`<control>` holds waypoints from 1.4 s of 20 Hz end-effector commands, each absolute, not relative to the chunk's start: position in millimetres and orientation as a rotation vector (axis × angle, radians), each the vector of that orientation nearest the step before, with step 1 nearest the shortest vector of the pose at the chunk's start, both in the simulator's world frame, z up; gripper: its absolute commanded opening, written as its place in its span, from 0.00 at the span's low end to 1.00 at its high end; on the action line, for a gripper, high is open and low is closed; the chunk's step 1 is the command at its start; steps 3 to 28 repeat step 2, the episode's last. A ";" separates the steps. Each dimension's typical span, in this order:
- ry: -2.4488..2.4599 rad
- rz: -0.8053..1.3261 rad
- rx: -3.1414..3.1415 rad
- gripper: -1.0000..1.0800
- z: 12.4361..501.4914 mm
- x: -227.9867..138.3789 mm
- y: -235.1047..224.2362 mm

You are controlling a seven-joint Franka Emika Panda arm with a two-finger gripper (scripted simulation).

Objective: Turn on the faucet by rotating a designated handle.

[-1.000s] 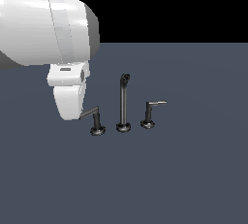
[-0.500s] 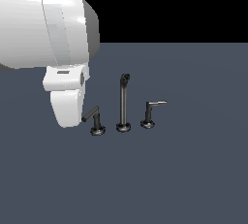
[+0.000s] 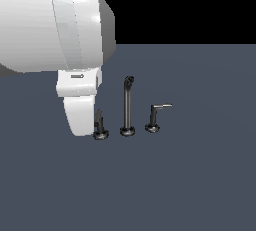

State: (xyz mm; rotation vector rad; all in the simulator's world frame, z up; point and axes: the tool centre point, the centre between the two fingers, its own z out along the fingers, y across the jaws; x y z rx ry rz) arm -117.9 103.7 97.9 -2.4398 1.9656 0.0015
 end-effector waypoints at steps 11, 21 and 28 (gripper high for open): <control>2.003 0.000 -2.419 0.00 98.1 -121.2 80.7; 2.003 0.000 -2.419 0.00 98.1 -121.2 80.7; 2.003 0.000 -2.419 0.00 98.1 -121.2 80.7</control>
